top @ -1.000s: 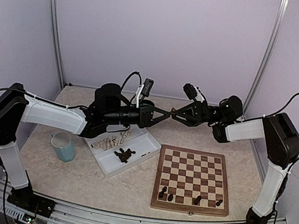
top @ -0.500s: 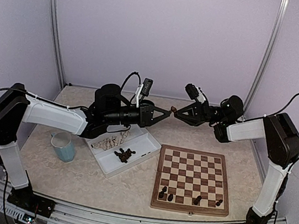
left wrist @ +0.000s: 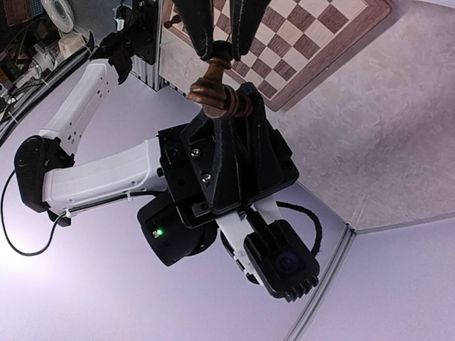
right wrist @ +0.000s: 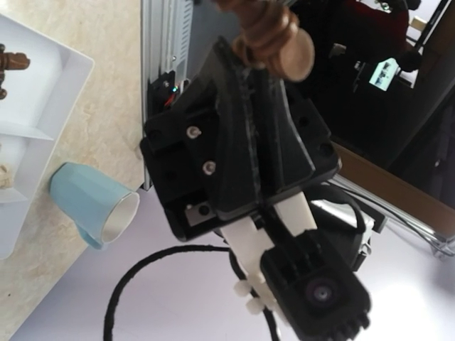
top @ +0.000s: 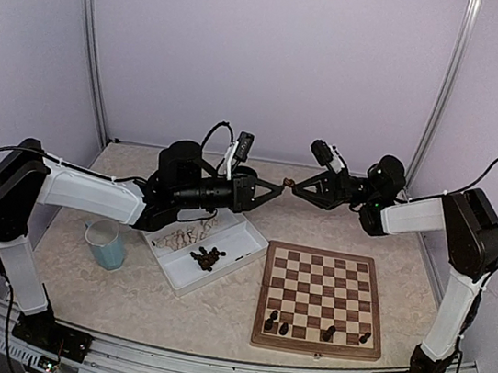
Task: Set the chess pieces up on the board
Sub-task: Pass from the left arm to the right, then place the pawn at a7.
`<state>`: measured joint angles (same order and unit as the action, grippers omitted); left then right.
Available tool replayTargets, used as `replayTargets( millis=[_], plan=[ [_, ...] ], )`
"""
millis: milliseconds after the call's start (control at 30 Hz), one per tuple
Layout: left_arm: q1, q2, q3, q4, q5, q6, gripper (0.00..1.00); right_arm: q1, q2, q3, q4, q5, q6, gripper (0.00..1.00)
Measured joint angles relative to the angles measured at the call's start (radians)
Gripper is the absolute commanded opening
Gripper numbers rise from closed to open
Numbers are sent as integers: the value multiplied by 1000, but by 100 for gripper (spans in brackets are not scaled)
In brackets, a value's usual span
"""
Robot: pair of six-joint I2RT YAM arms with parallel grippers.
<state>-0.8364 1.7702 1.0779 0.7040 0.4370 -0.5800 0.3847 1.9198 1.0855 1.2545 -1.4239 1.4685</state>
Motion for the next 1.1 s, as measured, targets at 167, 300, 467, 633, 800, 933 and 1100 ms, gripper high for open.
replayTargets(
  millis=[167,300,467,633,800,933,1100],
  plan=[
    [7,0,-2,-23,-3,3,6,-16,-21,0,-103,-2,-96,2],
    [16,-4,-16,-54,-7,13,6,-43,-44,0,-201,-3,-198,2],
    [31,-39,-53,-98,-10,34,6,-94,-78,0,-398,-9,-389,1],
    [58,-97,-95,-122,-18,56,6,-134,-131,58,-852,35,-795,1],
    [93,-144,-112,-162,-27,83,6,-139,-172,188,-1331,179,-1252,1],
    [110,-167,-113,-200,-34,115,6,-139,-248,201,-1610,335,-1557,2],
    [117,-192,-120,-241,-47,147,6,-130,-340,187,-1832,587,-1847,2]
  ],
)
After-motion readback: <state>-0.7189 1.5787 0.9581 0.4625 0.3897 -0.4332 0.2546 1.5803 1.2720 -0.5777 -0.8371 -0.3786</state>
